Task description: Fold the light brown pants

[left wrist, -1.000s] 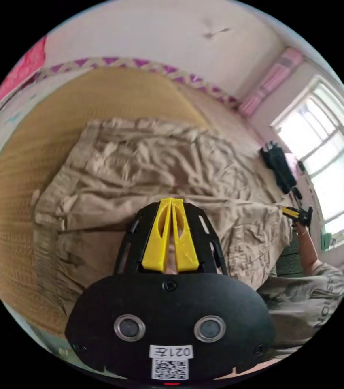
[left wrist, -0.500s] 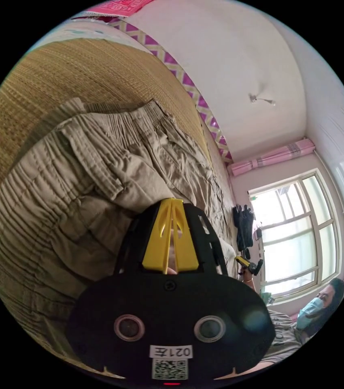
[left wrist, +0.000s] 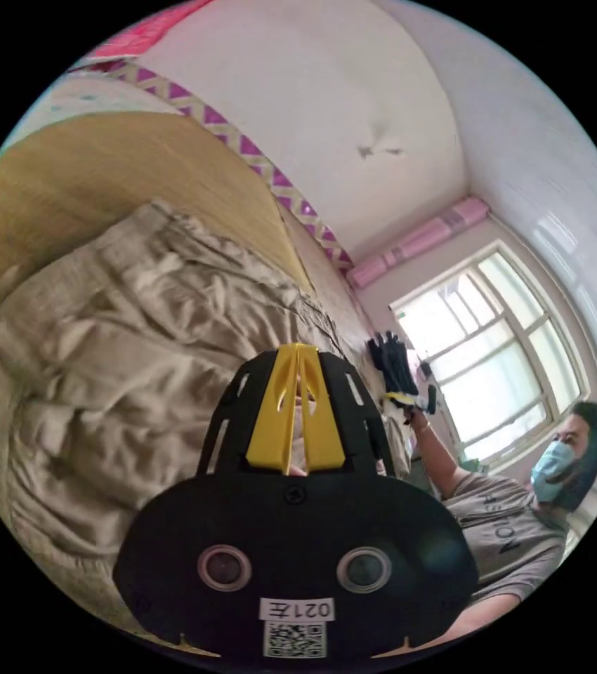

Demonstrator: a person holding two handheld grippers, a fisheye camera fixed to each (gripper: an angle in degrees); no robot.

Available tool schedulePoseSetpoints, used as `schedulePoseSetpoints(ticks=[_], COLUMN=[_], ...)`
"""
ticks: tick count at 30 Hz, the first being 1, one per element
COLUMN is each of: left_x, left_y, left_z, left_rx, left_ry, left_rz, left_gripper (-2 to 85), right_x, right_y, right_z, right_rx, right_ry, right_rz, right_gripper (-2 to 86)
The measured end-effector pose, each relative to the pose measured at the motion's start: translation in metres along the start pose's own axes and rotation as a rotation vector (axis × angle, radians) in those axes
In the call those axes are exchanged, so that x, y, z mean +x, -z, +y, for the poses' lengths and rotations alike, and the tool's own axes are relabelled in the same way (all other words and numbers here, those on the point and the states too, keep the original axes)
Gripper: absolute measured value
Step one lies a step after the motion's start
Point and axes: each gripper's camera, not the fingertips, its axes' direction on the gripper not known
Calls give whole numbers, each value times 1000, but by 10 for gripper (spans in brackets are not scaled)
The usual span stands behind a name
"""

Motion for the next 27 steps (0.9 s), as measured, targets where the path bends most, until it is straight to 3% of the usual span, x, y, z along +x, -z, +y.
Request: schedulePoseSetpoints(ticks=[3, 5, 9, 11, 13, 15, 24, 27], left_x=[22, 13, -24, -43, -62, -74, -80, -65], left_y=[-62, -95, -176, -190, -185, -171, -129, -109], left_z=[-33, -50, -82, -87, -87, -89, -77, -55], left_rx=[-78, -88, -217, -230, -164, -82, 105, 186], left_ry=[-34, 28, 143, 178, 235, 270, 300, 231], left_rz=[-21, -30, -2, 24, 73, 52, -74, 11], left_gripper=[-9, -9, -9, -9, -9, -9, -9, -9], right_x=[10, 11, -2, -12, -20, -25, -13, -16], right_y=[31, 54, 68, 39, -3, -11, -12, 30], right_z=[-18, -20, -25, -37, -47, -55, -108, -81], right_rx=[-2, 10, 72, -10, -132, -83, -56, -39], right_ry=[-3, -22, -70, -66, -52, -50, -84, -113], right_rz=[-224, -260, -116, -12, 73, 125, 17, -56], right_gripper=[-10, -10, -8, -7, -7, -6, -7, -7])
